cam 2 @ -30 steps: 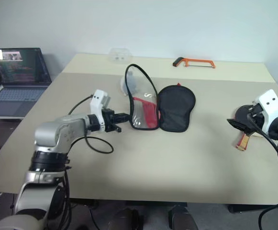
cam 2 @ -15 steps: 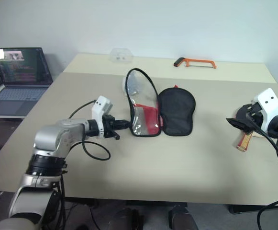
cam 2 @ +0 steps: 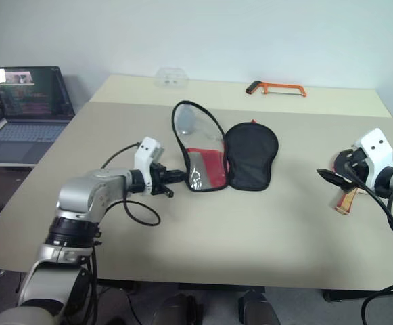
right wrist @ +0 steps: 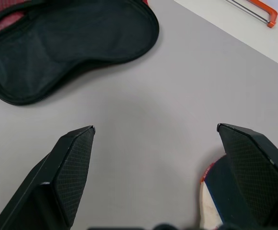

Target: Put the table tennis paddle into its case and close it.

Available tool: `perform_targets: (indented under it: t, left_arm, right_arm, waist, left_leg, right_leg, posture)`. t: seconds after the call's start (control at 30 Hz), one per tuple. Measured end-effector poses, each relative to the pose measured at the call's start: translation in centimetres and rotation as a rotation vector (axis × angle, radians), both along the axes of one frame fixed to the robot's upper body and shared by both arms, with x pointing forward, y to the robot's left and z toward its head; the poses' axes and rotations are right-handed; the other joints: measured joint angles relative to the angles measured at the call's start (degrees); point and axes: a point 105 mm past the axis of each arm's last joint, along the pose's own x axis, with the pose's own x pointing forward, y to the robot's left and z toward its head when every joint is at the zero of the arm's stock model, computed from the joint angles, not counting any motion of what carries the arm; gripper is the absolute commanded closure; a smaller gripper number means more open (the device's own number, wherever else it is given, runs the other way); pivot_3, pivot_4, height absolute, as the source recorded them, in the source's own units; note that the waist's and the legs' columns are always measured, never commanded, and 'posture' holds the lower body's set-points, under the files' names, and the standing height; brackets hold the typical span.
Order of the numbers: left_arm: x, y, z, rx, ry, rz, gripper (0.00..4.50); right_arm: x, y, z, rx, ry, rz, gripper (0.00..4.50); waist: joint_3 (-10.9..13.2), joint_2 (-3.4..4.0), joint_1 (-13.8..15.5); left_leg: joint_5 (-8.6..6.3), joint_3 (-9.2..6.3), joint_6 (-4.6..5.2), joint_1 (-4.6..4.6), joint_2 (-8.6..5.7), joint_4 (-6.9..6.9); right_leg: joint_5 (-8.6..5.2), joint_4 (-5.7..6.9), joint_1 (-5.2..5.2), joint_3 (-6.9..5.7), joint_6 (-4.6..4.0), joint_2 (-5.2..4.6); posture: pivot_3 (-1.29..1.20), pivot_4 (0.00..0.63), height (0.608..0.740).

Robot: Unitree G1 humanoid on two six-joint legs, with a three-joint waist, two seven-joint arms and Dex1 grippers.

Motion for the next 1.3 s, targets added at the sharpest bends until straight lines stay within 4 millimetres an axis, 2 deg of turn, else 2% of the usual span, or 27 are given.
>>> perform_targets:
  t: [0.2, 0.37, 0.47, 0.67, 0.77, 0.83, 0.9, 1.0, 1.1, 1.3]
  left_arm:
    - [0.5, 0.8, -0.8, 0.057, 0.000, 0.084, 4.48]
    - [0.9, 1.7, -0.6, 0.079, -0.014, 0.129, 4.48]
    - [1.1, 2.0, -0.3, 0.095, -0.030, 0.144, 3.85]
    - [1.3, 2.6, 0.5, 0.101, -0.056, 0.152, 1.77]
    - [1.3, 2.7, 1.0, 0.105, -0.068, 0.144, 0.64]
    - [1.3, 2.7, 2.2, 0.108, -0.103, 0.123, 0.02]
    - [1.0, 2.7, 4.0, 0.124, -0.165, 0.077, 0.02]
    - [0.3, 4.5, 6.1, 0.201, -0.236, 0.034, 0.02]
    - [-0.3, 6.0, 7.1, 0.236, -0.258, 0.013, 0.02]
    - [-1.9, 6.5, 7.5, 0.210, -0.282, -0.110, 0.02]
  right_arm:
    - [0.1, -0.1, -0.5, 0.018, 0.022, -0.033, 0.00]
    - [0.2, 0.1, -0.7, 0.030, 0.028, -0.043, 0.00]
    - [0.2, 0.3, -0.9, 0.039, 0.029, -0.040, 0.00]
    - [0.2, 0.1, -1.3, 0.051, 0.056, -0.059, 0.00]
    - [0.4, -0.6, -1.7, 0.100, 0.113, -0.148, 0.00]
    - [1.2, -1.6, -1.4, 0.198, 0.127, -0.291, 0.00]
    - [1.6, -2.5, -1.2, 0.255, 0.125, -0.411, 0.00]
    - [1.2, -4.2, -2.1, 0.311, 0.147, -0.596, 0.00]
    - [0.7, -4.7, -3.4, 0.331, 0.175, -0.729, 0.00]
    - [-0.6, -4.4, -5.4, 0.236, 0.255, -0.909, 0.00]
  waist:
    - [0.0, 0.00, 0.0]
    - [0.0, 0.00, 0.0]
    - [0.0, 0.00, 0.0]
    - [0.0, 0.00, 0.0]
    - [0.0, 0.00, -0.1]
    - [0.0, -0.01, -0.2]
    - [0.0, -0.01, -0.2]
    - [0.0, -0.01, -0.2]
    - [0.0, 0.00, -0.2]
    - [0.0, 0.00, -0.2]
  left_leg:
    - [0.00, 0.00, 0.00, 0.00, 0.00, 0.00]
    - [0.00, 0.00, 0.00, 0.00, 0.00, 0.00]
    - [0.00, 0.00, 0.00, 0.00, 0.00, 0.00]
    - [0.00, 0.00, 0.00, 0.00, 0.00, -0.01]
    - [0.00, 0.02, 0.00, 0.00, 0.01, 0.00]
    - [0.00, 0.02, -0.01, 0.00, 0.02, 0.00]
    - [0.10, 0.02, -0.19, 0.00, 0.03, -0.06]
    - [0.11, 0.05, -0.26, 0.00, 0.04, -0.15]
    - [0.09, 0.10, -0.29, -0.01, 0.04, -0.16]
    - [0.07, 0.11, -0.25, -0.04, 0.03, -0.17]
  right_leg:
    - [0.00, 0.00, 0.00, 0.01, 0.00, 0.00]
    - [0.00, 0.00, 0.00, 0.01, 0.00, 0.00]
    - [0.00, 0.00, 0.00, 0.01, 0.00, 0.00]
    - [0.00, 0.00, 0.00, 0.01, 0.00, 0.00]
    - [0.00, 0.01, 0.00, 0.02, 0.00, -0.01]
    - [0.01, 0.04, -0.02, 0.01, -0.01, -0.01]
    - [-0.01, 0.03, -0.04, 0.01, -0.03, -0.01]
    - [-0.11, 0.00, -0.06, 0.02, -0.12, -0.01]
    - [-0.16, 0.02, -0.10, 0.02, -0.11, -0.03]
    - [-0.18, 0.02, -0.13, 0.00, -0.11, -0.07]
  posture:
    - [0.00, 0.150, 0.740]
    - [0.00, 0.150, 0.740]
    - [0.00, 0.150, 0.740]
    - [0.00, 0.150, 0.740]
    - [0.00, 0.150, 0.740]
    - [0.00, 0.150, 0.740]
    - [0.00, 0.150, 0.740]
    - [0.00, 0.150, 0.740]
    - [0.00, 0.150, 0.740]
    - [0.00, 0.150, 0.740]
